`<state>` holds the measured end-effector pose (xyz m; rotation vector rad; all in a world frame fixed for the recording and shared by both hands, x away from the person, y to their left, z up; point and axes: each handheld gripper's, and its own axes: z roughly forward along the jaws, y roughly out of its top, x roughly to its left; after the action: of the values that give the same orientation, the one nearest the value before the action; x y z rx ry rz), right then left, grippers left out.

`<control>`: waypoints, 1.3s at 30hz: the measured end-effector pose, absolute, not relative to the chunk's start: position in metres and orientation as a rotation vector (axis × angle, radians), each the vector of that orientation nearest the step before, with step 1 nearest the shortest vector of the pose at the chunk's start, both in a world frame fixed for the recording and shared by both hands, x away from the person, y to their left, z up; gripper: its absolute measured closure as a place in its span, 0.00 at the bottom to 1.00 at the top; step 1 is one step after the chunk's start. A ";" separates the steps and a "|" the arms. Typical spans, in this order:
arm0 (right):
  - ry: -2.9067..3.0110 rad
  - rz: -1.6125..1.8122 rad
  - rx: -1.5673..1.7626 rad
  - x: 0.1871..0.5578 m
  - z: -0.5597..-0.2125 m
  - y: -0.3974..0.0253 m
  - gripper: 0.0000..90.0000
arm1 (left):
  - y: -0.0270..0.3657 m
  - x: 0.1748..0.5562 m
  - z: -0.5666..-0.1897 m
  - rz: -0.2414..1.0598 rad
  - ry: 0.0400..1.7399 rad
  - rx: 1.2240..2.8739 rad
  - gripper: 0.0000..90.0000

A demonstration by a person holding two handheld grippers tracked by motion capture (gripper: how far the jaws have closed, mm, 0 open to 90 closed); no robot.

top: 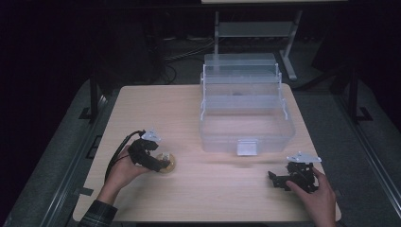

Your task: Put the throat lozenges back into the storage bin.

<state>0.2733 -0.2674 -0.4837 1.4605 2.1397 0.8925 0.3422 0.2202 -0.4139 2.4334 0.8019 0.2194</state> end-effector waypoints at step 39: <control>2.140 0.893 1.460 0.273 -0.484 -0.267 0.00 | 0.198 0.352 -0.442 0.165 0.774 2.624 0.15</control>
<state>0.2733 -0.2674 -0.4837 1.4605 2.1395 0.8927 0.3522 0.1978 -0.4418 2.6244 0.7736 0.1653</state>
